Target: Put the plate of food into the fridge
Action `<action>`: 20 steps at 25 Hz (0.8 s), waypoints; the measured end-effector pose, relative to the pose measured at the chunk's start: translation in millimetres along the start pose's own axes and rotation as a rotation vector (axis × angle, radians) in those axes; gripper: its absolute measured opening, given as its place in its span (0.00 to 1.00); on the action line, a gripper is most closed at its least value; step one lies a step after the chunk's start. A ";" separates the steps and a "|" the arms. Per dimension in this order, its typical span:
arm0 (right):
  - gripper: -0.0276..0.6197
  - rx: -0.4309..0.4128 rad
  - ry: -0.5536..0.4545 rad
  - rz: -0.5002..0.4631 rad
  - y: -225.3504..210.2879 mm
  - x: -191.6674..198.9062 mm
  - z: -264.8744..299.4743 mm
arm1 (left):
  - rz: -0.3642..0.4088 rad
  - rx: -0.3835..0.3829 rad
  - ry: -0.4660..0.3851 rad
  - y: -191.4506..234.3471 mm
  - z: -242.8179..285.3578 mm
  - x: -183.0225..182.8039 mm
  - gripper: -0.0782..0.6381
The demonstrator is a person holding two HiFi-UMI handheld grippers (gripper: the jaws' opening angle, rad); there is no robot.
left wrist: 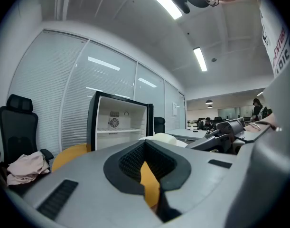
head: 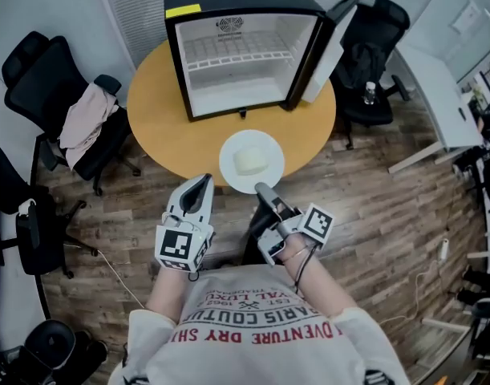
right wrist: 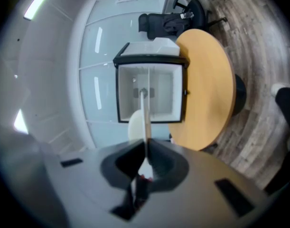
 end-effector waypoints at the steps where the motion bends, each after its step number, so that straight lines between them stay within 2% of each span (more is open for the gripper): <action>1: 0.10 0.000 0.015 0.004 -0.8 -9.6 6.7 | 0.000 -0.014 0.000 -0.4 9.0 -0.2 0.15; 10: 0.10 0.003 0.182 0.009 1.6 -106.6 73.2 | 0.019 -0.152 -0.025 -11.2 101.0 -19.4 0.15; 20: 0.10 0.009 0.315 0.011 -4.3 -178.4 122.6 | 0.001 -0.289 -0.049 -19.1 166.1 -17.7 0.15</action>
Point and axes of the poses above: the fingertips, and each gripper's own axes: z forward along the fingers, y to its left, x out of its underside, the point moved 7 cm from there along -z, backward along the fingers, and after that the axes turned 9 degrees about -x, right-handed, at the moved point
